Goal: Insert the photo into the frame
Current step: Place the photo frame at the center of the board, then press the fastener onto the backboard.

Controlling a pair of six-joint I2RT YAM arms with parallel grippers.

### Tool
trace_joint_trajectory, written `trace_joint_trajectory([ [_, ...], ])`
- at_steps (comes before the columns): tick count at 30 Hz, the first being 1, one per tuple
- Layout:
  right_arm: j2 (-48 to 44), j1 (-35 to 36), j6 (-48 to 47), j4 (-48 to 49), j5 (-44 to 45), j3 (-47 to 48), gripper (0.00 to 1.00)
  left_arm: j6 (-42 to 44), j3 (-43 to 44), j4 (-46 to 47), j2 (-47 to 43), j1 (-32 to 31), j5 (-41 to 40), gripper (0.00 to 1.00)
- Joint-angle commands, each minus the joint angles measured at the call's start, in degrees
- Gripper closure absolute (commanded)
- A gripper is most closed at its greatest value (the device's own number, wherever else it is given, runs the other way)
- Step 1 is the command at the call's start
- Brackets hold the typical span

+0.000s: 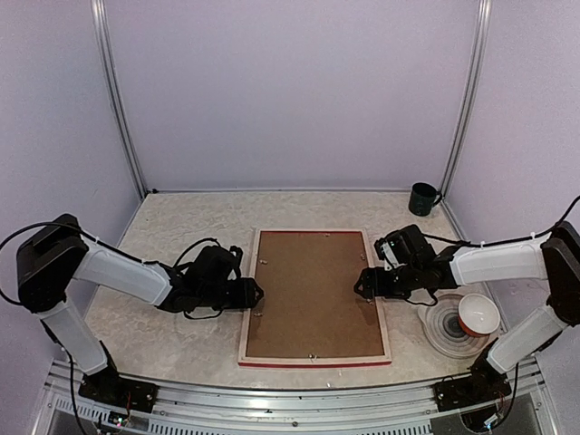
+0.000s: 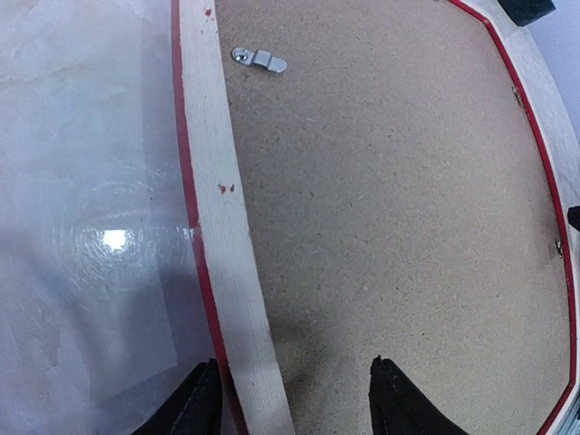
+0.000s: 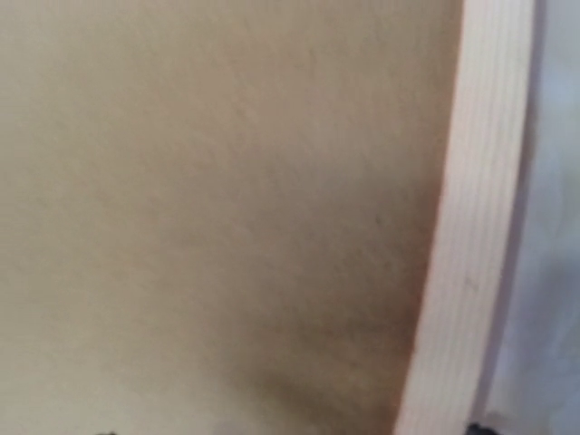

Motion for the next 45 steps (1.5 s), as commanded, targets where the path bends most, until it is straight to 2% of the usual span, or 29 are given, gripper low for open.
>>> trace_joint_trajectory([
  [1, -1.10, 0.68, -0.47, -0.89, 5.54, 3.97, 0.15, 1.37, 3.84, -2.13, -3.47, 2.51, -1.19, 0.41],
  [4, 1.87, 0.64, -2.88, -4.41, 8.32, 9.41, 0.13, 5.07, 9.76, -5.93, -2.67, 4.08, -3.07, 0.37],
  [7, 4.42, 0.58, -4.10, -5.32, 8.49, 13.16, 0.11, 10.02, 17.48, -11.67, 1.91, 5.77, -5.43, 0.37],
  [11, 6.36, 0.42, -4.71, -5.45, 7.88, 15.38, 0.10, 13.46, 23.75, -15.89, 7.92, 8.63, -4.36, 0.38],
  [21, 5.63, -1.07, -5.29, -6.37, 9.12, 12.72, 0.08, 20.49, 28.08, -19.95, 12.50, 9.77, -2.28, 0.39],
  [30, 4.84, -2.60, -5.32, -5.79, 7.79, 11.52, 0.07, 23.01, 31.99, -23.38, 15.94, 9.96, 0.44, 0.39],
  [45, 5.61, -3.53, -4.75, -3.75, 6.26, 9.25, 0.06, 23.78, 33.31, -24.31, 18.28, 9.77, -0.94, 0.39],
])
